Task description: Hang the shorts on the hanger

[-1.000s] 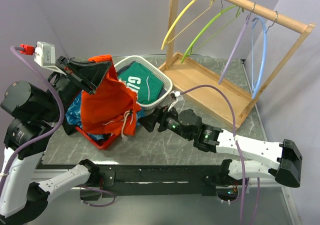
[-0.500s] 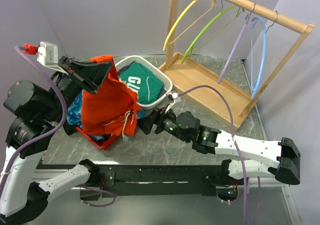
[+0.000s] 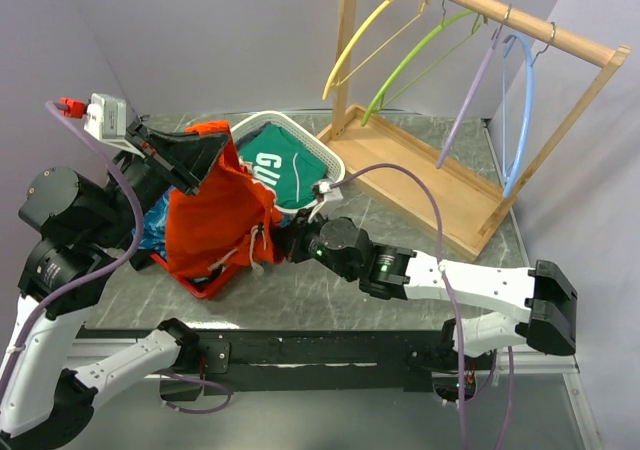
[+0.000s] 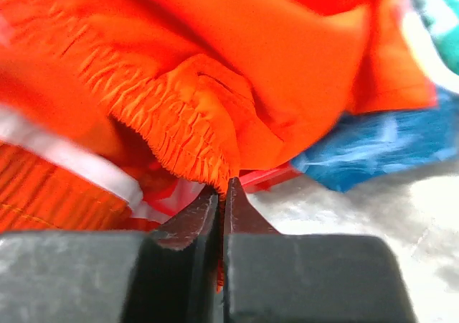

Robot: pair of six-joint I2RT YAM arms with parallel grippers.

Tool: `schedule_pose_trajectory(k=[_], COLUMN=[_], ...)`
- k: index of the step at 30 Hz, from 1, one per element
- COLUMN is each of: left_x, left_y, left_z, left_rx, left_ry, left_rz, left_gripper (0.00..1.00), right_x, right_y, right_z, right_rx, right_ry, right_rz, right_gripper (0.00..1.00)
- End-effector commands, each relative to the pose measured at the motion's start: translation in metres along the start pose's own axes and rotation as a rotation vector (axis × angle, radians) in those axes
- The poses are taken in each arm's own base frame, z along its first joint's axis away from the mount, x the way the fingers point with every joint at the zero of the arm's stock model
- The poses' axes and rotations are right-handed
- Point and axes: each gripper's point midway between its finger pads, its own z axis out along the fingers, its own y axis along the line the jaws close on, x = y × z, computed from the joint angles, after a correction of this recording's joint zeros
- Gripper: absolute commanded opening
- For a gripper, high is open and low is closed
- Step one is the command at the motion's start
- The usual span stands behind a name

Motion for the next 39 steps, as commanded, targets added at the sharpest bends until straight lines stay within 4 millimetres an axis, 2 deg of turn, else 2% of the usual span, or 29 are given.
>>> schedule_pose_trajectory(k=[1,2,3,5,6,9,13,15,16,17,19,20,21,23,24,26,28,30,31,34,35,36,38,39], left_x=[-0.020,-0.017,-0.014,-0.003,0.002,0.025,0.049,0.058,0.059,0.058,0.047,0.041,0.031,0.022,0.015,0.012,0.008,0.010,0.013,0.040,0.052,0.076,0.104,0.134], left_y=[-0.007,-0.006,-0.004,0.002,0.004,0.015,0.028,0.035,0.035,0.034,0.028,0.024,0.016,0.008,0.002,-0.007,-0.008,0.001,0.009,0.046,0.055,0.073,0.086,0.098], left_z=[-0.015,-0.016,-0.019,-0.024,-0.026,-0.036,-0.046,-0.050,-0.052,-0.053,-0.053,-0.053,-0.050,-0.045,-0.038,-0.032,-0.024,-0.019,-0.017,-0.013,-0.012,-0.010,-0.007,-0.004], left_rx=[0.023,0.020,0.016,-0.005,-0.014,-0.048,-0.101,-0.135,-0.139,-0.142,-0.131,-0.117,-0.092,-0.062,-0.042,0.002,0.002,-0.053,-0.093,-0.277,-0.315,-0.379,-0.421,-0.443], left_ry=[-0.086,-0.077,-0.070,-0.044,-0.033,0.011,0.073,0.109,0.121,0.125,0.115,0.108,0.094,0.091,0.088,0.103,0.106,0.118,0.125,0.191,0.215,0.255,0.301,0.357], left_rz=[0.031,0.031,0.031,0.024,0.018,-0.008,-0.030,-0.036,-0.036,-0.036,-0.038,-0.033,-0.035,-0.030,-0.028,-0.025,-0.027,-0.038,-0.044,-0.063,-0.075,-0.079,-0.108,-0.118], left_gripper=[0.01,0.01,0.01,0.01,0.01,0.01,0.01,0.01,0.01,0.01,0.01,0.01,0.01,0.01,0.01,0.01,0.01,0.01,0.01,0.01,0.01,0.02,0.03,0.04], right_x=[-0.064,-0.069,-0.090,-0.112,-0.131,-0.163,-0.197,-0.218,-0.226,-0.245,-0.259,-0.277,-0.282,-0.302,-0.306,-0.319,-0.322,-0.322,-0.319,-0.300,-0.282,-0.274,-0.241,-0.229], right_y=[-0.025,-0.036,-0.037,-0.041,-0.042,-0.040,-0.029,-0.015,-0.009,0.002,0.014,0.023,0.027,0.034,0.037,0.043,0.046,0.043,0.040,0.027,0.018,0.011,-0.007,-0.014], right_z=[-0.030,-0.041,-0.060,-0.081,-0.098,-0.127,-0.151,-0.161,-0.165,-0.177,-0.180,-0.192,-0.190,-0.203,-0.204,-0.213,-0.215,-0.216,-0.214,-0.199,-0.185,-0.179,-0.159,-0.153], right_rx=[0.200,0.260,0.281,0.317,0.339,0.381,0.405,0.394,0.386,0.373,0.365,0.355,0.360,0.372,0.374,0.359,0.354,0.369,0.376,0.411,0.430,0.444,0.472,0.478], right_ry=[-0.190,-0.195,-0.263,-0.311,-0.368,-0.434,-0.486,-0.507,-0.512,-0.536,-0.548,-0.582,-0.588,-0.632,-0.639,-0.671,-0.681,-0.685,-0.680,-0.646,-0.612,-0.598,-0.531,-0.507], right_rz=[-0.009,-0.035,-0.027,-0.057,-0.050,-0.082,-0.118,-0.141,-0.146,-0.151,-0.170,-0.174,-0.189,-0.196,-0.203,-0.196,-0.197,-0.193,-0.196,-0.201,-0.207,-0.203,-0.197,-0.189], right_gripper=[0.00,0.00,0.00,0.00,0.00,0.00,0.00,0.00,0.00,0.00,0.00,0.00,0.00,0.00,0.00,0.00,0.00,0.00,0.00,0.00,0.00,0.00,0.00,0.00])
